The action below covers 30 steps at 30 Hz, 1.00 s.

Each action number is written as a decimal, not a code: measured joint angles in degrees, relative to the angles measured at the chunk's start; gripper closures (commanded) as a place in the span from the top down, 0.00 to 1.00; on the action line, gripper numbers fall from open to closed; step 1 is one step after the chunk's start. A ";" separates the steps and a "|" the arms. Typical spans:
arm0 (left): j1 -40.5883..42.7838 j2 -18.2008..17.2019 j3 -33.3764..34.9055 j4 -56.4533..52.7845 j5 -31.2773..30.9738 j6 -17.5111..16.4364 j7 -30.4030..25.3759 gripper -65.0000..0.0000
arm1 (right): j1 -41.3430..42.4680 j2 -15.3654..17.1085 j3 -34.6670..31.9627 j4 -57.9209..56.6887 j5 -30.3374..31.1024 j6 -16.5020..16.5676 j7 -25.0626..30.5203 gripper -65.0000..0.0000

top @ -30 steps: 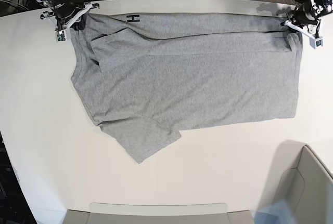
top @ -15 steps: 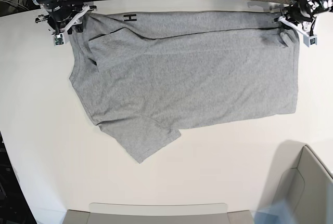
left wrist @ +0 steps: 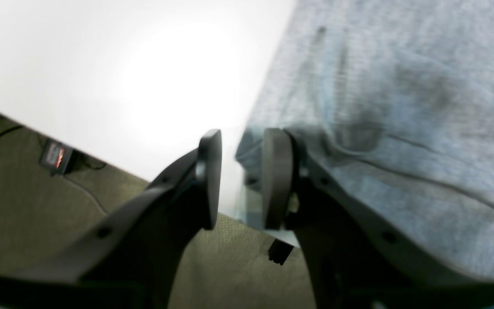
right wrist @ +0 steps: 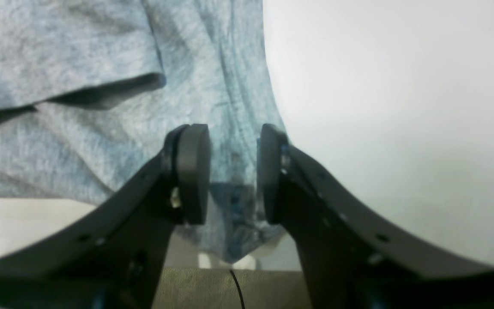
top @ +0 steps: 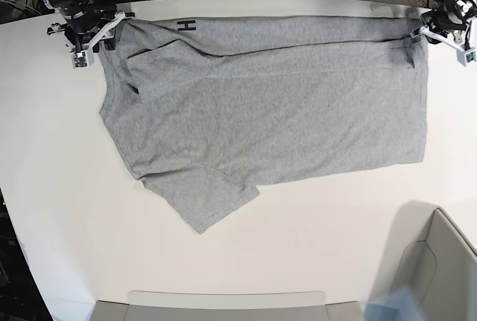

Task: Fold the T-shirt properly
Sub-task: 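Drag the shirt toward the robot with both grippers, then release, then move the right gripper to the shirt's sleeve and hem corner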

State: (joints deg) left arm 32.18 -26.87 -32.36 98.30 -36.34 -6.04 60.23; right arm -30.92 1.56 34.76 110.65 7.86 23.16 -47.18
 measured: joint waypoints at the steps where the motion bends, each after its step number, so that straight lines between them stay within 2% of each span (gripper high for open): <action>1: 0.00 0.02 0.00 0.00 -0.17 0.00 0.00 0.27 | 0.20 0.02 0.00 0.00 -0.15 0.00 0.02 0.32; 7: 0.00 0.04 -0.57 0.00 -0.13 -0.02 -0.17 0.27 | 1.51 -0.20 1.79 -0.02 0.26 0.00 -0.24 0.32; 12: -2.10 1.16 -4.92 0.35 0.39 0.26 -0.15 0.27 | 6.82 0.02 5.33 0.63 -0.31 0.33 -0.20 0.32; 15: -4.70 1.31 -4.35 2.64 -0.17 0.17 0.24 0.27 | 10.12 -0.22 5.35 2.05 0.07 6.69 -0.28 0.32; 17: -6.19 1.99 -4.35 5.31 -0.76 -0.22 0.11 0.27 | 13.38 -0.33 5.31 2.08 -0.24 8.35 -0.90 0.32; 19: -7.87 3.39 -4.35 7.50 -0.70 0.00 -0.07 0.27 | 17.09 -0.26 4.96 2.08 -0.48 8.39 -0.83 0.32; 22: -9.35 4.81 -4.15 8.70 -0.79 -0.33 1.03 0.27 | 20.85 0.20 0.46 1.27 -0.48 8.39 -0.39 0.32; 25: -12.02 4.31 -2.78 8.81 0.42 0.22 3.26 0.27 | 24.44 0.02 -5.20 -2.40 -0.63 8.61 -1.14 0.32; 30: -15.45 4.35 2.75 9.11 -0.37 0.00 4.55 0.27 | 33.57 -0.20 -11.43 -12.50 -9.07 8.98 -0.22 0.32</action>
State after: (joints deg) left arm 16.73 -22.52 -29.61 107.42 -36.71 -6.04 64.77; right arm 2.66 1.37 23.33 98.15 -1.21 32.14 -47.40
